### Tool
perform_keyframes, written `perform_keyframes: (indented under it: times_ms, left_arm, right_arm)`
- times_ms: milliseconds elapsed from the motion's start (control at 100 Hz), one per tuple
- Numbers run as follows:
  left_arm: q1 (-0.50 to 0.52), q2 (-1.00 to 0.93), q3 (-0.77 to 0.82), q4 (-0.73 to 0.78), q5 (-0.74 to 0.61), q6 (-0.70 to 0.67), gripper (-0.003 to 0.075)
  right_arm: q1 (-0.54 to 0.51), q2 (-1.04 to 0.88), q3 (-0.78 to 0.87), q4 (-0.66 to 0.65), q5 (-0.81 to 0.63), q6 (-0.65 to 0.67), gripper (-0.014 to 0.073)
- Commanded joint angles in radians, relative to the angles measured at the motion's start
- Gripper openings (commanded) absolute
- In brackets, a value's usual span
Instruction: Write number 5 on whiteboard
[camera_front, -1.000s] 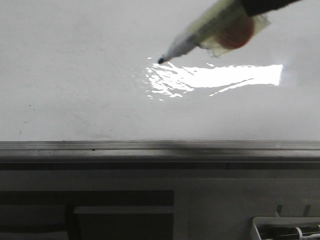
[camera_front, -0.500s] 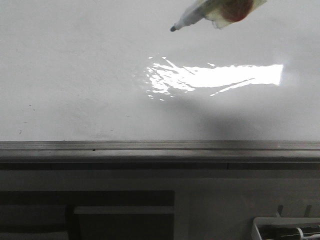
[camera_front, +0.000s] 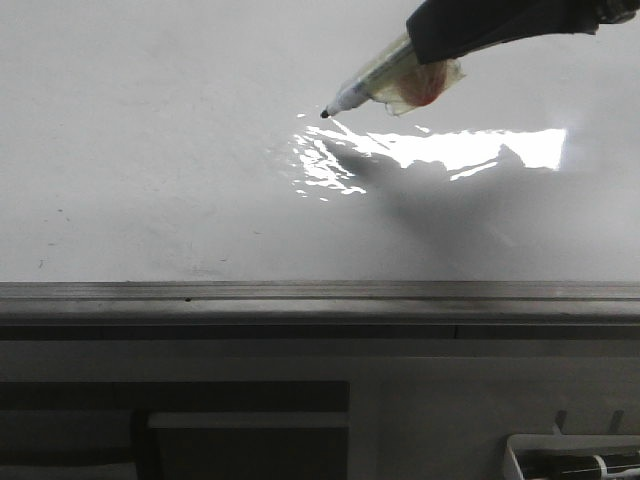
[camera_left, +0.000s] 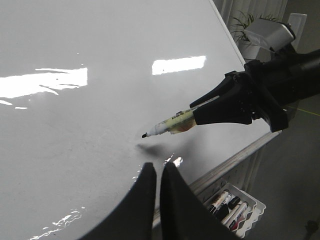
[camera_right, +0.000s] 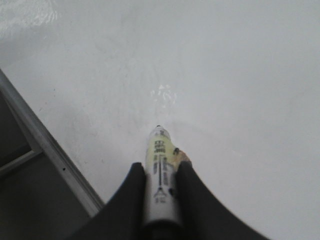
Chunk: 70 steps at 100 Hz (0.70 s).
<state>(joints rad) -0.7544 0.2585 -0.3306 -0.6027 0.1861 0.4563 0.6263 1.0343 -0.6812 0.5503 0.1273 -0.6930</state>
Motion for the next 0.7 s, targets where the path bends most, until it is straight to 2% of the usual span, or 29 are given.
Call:
perform_keyframes:
  times_ms: [0,510,690]
  left_arm:
    - [-0.006,0.014,-0.027,-0.014,-0.061,-0.01,-0.002]
    - [-0.006,0.014,-0.027,-0.014,-0.059,-0.01,-0.002]
    - [-0.006,0.014,-0.027,-0.014,-0.059,-0.01,-0.002]
  right_arm:
    - [-0.001,-0.007,-0.04,0.01,-0.096,-0.003,-0.0041]
    - [-0.051,0.055,-0.048,0.006,-0.056,-0.003,-0.0041]
    - [-0.051,0.055,-0.048,0.006,0.017,-0.003,-0.004]
